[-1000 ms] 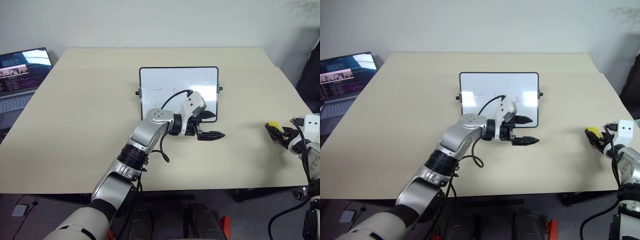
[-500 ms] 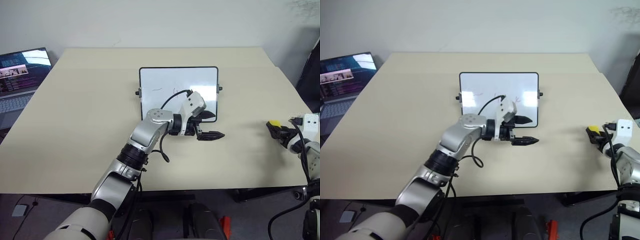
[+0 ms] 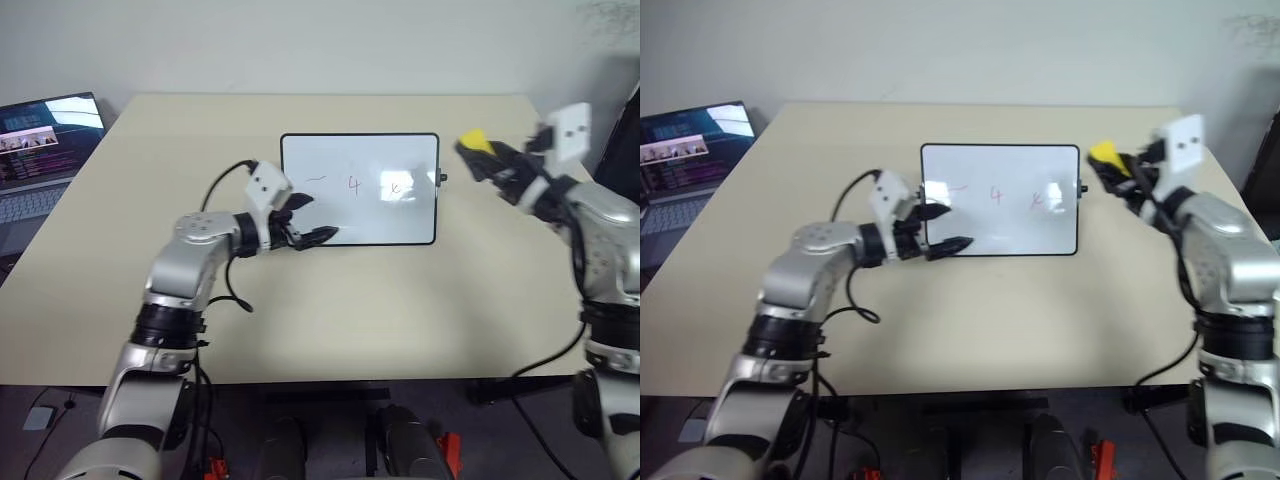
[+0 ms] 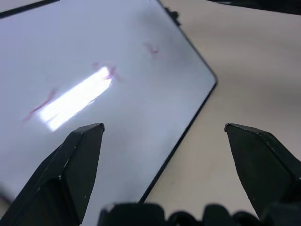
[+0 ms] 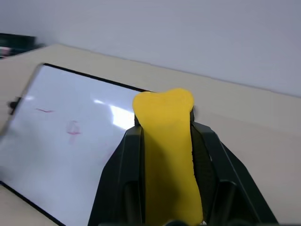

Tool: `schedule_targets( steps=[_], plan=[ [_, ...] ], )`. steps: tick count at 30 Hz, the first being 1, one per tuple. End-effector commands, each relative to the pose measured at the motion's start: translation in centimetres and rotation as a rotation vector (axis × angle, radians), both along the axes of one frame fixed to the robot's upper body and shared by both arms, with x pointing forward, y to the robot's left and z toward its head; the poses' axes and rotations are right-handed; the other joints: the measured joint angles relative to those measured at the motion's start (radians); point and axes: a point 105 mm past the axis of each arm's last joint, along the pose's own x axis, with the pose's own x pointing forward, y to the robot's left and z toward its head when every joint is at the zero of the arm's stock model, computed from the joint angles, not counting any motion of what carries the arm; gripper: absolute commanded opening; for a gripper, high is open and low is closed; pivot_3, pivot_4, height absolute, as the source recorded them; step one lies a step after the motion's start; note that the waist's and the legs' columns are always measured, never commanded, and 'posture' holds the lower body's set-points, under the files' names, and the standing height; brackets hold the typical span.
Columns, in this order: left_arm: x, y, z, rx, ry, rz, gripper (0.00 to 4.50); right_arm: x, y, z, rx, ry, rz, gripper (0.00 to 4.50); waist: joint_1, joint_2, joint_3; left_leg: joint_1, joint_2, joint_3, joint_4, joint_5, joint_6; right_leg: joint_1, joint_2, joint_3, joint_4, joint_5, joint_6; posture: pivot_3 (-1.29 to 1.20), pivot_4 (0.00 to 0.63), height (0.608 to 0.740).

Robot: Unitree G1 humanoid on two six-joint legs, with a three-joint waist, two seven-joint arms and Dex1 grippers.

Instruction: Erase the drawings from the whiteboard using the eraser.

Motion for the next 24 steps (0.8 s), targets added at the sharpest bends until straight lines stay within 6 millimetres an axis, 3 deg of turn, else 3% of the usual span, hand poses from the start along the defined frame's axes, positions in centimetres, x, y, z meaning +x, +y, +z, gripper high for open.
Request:
schedule_targets(
  steps=[1, 8, 15, 18, 21, 24],
  plan=[
    [-0.5, 1.9, 1.9, -0.035, -0.070, 0.084, 4.50, 0.6, 4.1, 1.9, 0.001, -0.106, 0.113, 1.00, 0.003, 0.000, 0.000, 0.000, 0.000, 0.000, 0.000, 0.000, 0.000, 0.000, 0.000, 0.000, 0.000, 0.000, 0.000, 0.00, 0.150, 0.740],
    [-0.8, 3.4, 0.8, -0.012, -0.094, 0.221, 4.50, 1.8, 12.9, 1.8, -0.100, -0.273, 0.305, 1.00, 0.000, 0.000, 0.000, 0.000, 0.000, -0.001, 0.000, 0.000, 0.000, -0.001, 0.000, -0.002, 0.001, 0.000, 0.000, 0.00, 0.150, 0.740],
    [0.1, 4.8, 0.9, -0.021, -0.150, 0.341, 4.50, 3.0, 17.6, 0.8, -0.173, -0.335, 0.342, 1.00, -0.003, 0.000, 0.000, 0.000, 0.000, -0.002, 0.000, 0.000, 0.000, -0.001, 0.000, -0.002, 0.001, 0.003, -0.005, 0.00, 0.150, 0.740],
    [0.5, 5.0, 0.8, -0.034, -0.156, 0.374, 4.50, 3.2, 20.7, -0.2, -0.228, -0.350, 0.352, 1.00, -0.005, 0.000, 0.000, 0.000, 0.000, -0.002, -0.001, 0.000, 0.000, -0.001, 0.000, -0.003, 0.001, 0.003, -0.005, 0.00, 0.150, 0.740],
    [0.2, 4.4, 0.7, -0.038, -0.152, 0.357, 4.50, 3.7, 21.6, -1.2, -0.311, -0.354, 0.325, 1.00, -0.007, 0.000, 0.000, 0.000, 0.000, -0.002, -0.001, 0.000, 0.000, -0.001, 0.000, -0.003, 0.002, 0.003, -0.006, 0.00, 0.150, 0.740],
    [0.1, 4.0, 0.7, -0.041, -0.152, 0.348, 4.50, 4.7, 21.1, -3.0, -0.413, -0.295, 0.275, 1.00, -0.003, 0.000, 0.000, 0.000, 0.000, -0.003, -0.002, 0.000, 0.000, -0.001, 0.000, -0.003, 0.001, 0.003, -0.006, 0.00, 0.150, 0.740]
  ],
)
